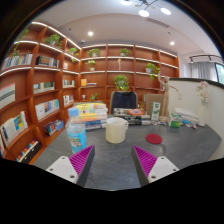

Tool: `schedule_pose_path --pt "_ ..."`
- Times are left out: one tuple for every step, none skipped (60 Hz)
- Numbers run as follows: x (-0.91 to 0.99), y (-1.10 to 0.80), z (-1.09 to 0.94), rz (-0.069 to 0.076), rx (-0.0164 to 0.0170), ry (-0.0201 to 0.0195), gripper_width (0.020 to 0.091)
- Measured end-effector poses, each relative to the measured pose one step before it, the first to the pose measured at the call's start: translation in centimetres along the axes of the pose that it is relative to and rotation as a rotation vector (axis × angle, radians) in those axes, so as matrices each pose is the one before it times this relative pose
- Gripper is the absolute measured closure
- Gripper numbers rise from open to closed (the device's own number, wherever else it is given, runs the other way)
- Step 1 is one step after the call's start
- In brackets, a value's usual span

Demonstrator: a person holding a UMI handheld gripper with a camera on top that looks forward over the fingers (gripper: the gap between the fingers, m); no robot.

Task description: Pour water

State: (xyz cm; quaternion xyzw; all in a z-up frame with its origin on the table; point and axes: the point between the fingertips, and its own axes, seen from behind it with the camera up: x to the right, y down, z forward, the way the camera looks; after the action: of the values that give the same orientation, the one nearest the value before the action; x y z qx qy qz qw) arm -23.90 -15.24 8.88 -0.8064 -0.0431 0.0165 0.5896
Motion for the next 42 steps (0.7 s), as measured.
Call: schedule_pose_path --pt "-1.004 0.447 0.211 -0.0020 -0.00207 -0.01147 0.0358" --pt "-0.931 0.398 0.269 -0.0024 -0.00215 -0.01147 0.0354" --pt "-0.847 0.371 0.244 -0.0022 -0.00351 -0.01126 0.0354" --pt "-0.856 0.382 0.268 -0.0030 -0.00435 -0.01289 0.0354" --pt "-0.828 0.319 0.245 -0.0031 -0.00441 -0.01249 0.0356" --pt "-0.751 0.284 0.267 -0.0041 -0.00376 -0.01237 0.0356" --pt "-0.709 0.220 0.255 -0.0038 -0.00343 -0.01170 0.0356" --pt "-0.618 0.157 0.319 -0.0034 -0.00199 -0.01066 0.0354" --pt "-0.551 0.082 0.324 -0.0030 -0.00066 -0.00824 0.0356" --pt "-0.465 0.053 0.319 -0.0025 -0.00058 -0.00620 0.0356" --pt "-0.365 0.041 0.332 -0.0022 -0.00059 -0.00441 0.0355" --pt "-0.376 0.035 0.370 -0.0020 -0.00133 -0.00341 0.0355" --pt "-0.379 0.012 0.347 -0.0017 -0.00104 -0.00350 0.0356" --pt "-0.359 -0.063 0.329 -0.0012 0.00055 -0.00375 0.0356" --pt "-0.300 -0.083 0.361 -0.0010 0.00134 -0.00393 0.0356" --pt "-0.303 -0.111 0.375 0.0002 0.00204 -0.00423 0.0353" --pt "-0.277 -0.148 0.351 0.0010 0.00301 -0.00395 0.0353" --pt "-0.236 -0.193 0.364 0.0022 0.00455 -0.00301 0.0353" --pt "-0.201 -0.244 0.382 0.0033 0.00564 -0.00196 0.0353" --pt "-0.207 -0.221 0.357 0.0042 0.00587 -0.00241 0.0353" --pt "-0.213 -0.265 0.385 0.0044 0.00610 -0.00386 0.0352" --pt "-0.223 -0.246 0.395 0.0049 0.00659 -0.00551 0.0353" --pt "-0.238 -0.259 0.370 0.0051 0.00712 -0.00614 0.0353" --pt "-0.222 -0.264 0.336 0.0055 0.00653 -0.00587 0.0354" --pt "-0.217 -0.239 0.326 0.0063 0.00615 -0.00487 0.0352" --pt "-0.179 -0.244 0.345 0.0057 0.00573 -0.00399 0.0352" --pt "-0.147 -0.236 0.330 0.0049 0.00590 -0.00262 0.0350" --pt "-0.118 -0.236 0.311 0.0040 0.00608 -0.00127 0.0352" --pt "-0.076 -0.218 0.310 0.0031 0.00583 -0.00022 0.0352" --pt "-0.051 -0.197 0.302 0.0021 0.00533 0.00044 0.0352" --pt "-0.004 -0.177 0.312 0.0017 0.00471 0.00180 0.0353" --pt "0.007 -0.177 0.316 0.0014 0.00545 0.00354 0.0359" --pt "0.084 -0.175 0.319 0.0009 0.00542 0.00519 0.0367" --pt "0.094 -0.137 0.287 0.0002 0.00460 0.00655 0.0374" --pt "0.090 -0.118 0.264 0.0001 0.00421 0.00657 0.0384" --pt "0.066 -0.062 0.223 0.0004 0.00331 0.00557 0.0401" --pt "0.065 -0.055 0.222 0.0016 0.00324 0.00506 0.0422" --pt "0.101 -0.058 0.218 0.0021 0.00329 0.00634 0.0448" --pt "0.086 -0.080 0.134 0.0015 0.00438 0.00592 0.0478" --pt "0.055 -0.105 0.155 0.0005 0.00603 0.00453 0.0508" --pt "0.085 -0.154 0.143 0.0001 0.00791 0.00437 0.0539" --pt "0.152 -0.174 0.090 0.0016 0.00931 0.00638 0.0569"
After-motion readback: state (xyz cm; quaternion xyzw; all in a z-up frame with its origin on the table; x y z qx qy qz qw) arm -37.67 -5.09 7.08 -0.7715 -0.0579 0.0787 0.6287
